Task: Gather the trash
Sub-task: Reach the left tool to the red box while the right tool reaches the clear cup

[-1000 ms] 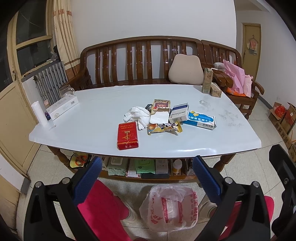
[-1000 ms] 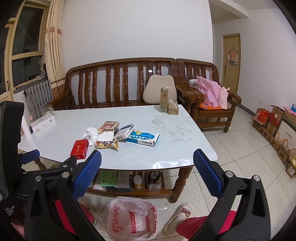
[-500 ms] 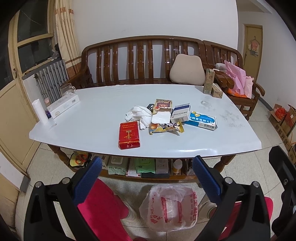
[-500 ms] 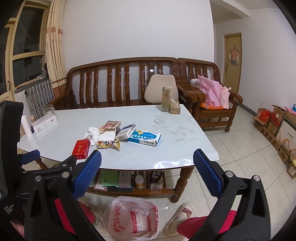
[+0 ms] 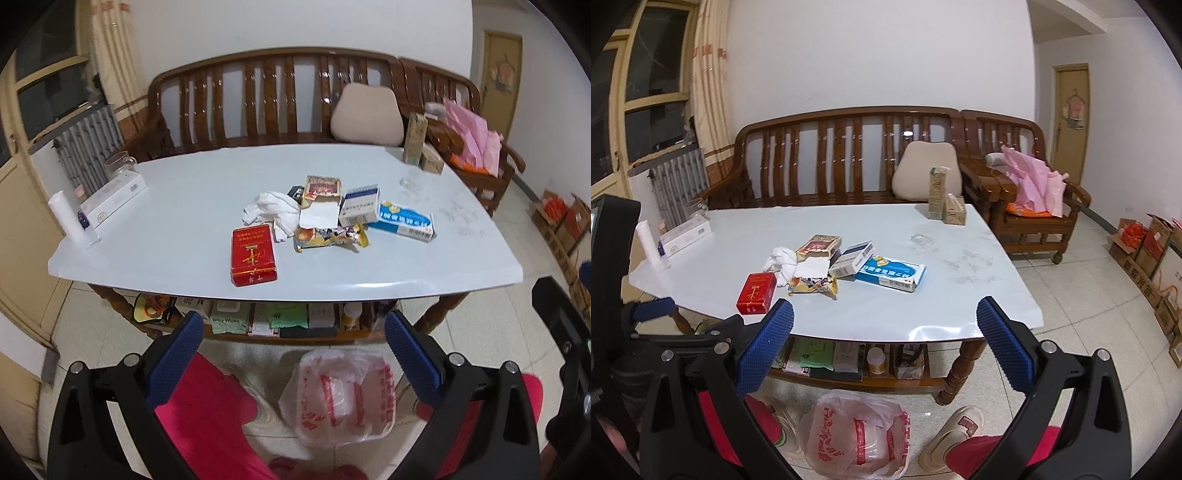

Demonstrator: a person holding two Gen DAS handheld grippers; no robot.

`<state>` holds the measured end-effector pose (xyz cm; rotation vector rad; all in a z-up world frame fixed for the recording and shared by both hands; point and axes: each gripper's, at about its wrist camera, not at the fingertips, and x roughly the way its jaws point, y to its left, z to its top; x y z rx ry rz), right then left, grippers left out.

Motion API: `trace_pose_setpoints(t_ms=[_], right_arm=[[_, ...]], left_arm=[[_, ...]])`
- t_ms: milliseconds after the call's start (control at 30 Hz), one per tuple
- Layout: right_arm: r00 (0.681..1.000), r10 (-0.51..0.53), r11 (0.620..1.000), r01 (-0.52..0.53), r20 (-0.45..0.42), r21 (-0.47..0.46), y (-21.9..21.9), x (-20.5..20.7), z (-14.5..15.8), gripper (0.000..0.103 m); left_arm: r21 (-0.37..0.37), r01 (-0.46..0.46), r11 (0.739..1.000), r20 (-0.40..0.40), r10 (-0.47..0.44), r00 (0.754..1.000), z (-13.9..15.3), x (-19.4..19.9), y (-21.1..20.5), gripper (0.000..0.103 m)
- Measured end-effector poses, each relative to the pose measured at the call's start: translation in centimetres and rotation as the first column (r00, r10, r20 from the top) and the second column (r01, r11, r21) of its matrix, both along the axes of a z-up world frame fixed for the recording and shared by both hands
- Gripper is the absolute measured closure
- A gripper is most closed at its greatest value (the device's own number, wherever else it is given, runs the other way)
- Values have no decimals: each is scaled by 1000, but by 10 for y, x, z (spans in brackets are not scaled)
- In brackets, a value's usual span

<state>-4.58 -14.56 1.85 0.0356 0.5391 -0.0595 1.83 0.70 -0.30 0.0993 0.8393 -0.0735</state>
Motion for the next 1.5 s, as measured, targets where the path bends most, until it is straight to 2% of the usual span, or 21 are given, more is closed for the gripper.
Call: trace_pose_setpoints(t_ms=[100, 300, 400, 500, 633, 800, 1067, 1500], right_arm=[[999, 46, 999, -46, -11, 1, -5, 13, 2, 6], [986, 163, 986, -161, -42, 40, -25, 48, 20, 6], [977, 203, 979, -200, -64, 44, -39, 68, 34, 6], [968, 232, 973, -230, -100, 28, -50, 92, 49, 6], [961, 241, 969, -246, -138, -22, -57, 121, 66, 6], [939, 295, 948, -311, -179, -65, -54, 148, 78, 6], [878, 389, 915, -404, -278, 4, -56, 200, 82, 6], [820, 422, 886, -463, -388, -14, -61, 263, 66, 6]], left_arm=[[11, 0, 1000, -29, 0, 1000, 3, 14, 9, 7], [-68, -8, 998, -138, -2, 990, 12, 48, 39, 7], [-56, -25, 998, -173, 15, 985, 17, 65, 50, 7], [-41, -19, 999, -218, 9, 976, 21, 80, 56, 7], [-83, 8, 997, -283, -31, 959, 27, 100, 59, 7], [-55, 51, 997, -327, -66, 943, 33, 114, 52, 7], [-33, 72, 997, -364, -79, 928, 41, 137, 49, 7], [-12, 73, 997, -440, -71, 895, 20, 172, 41, 7]])
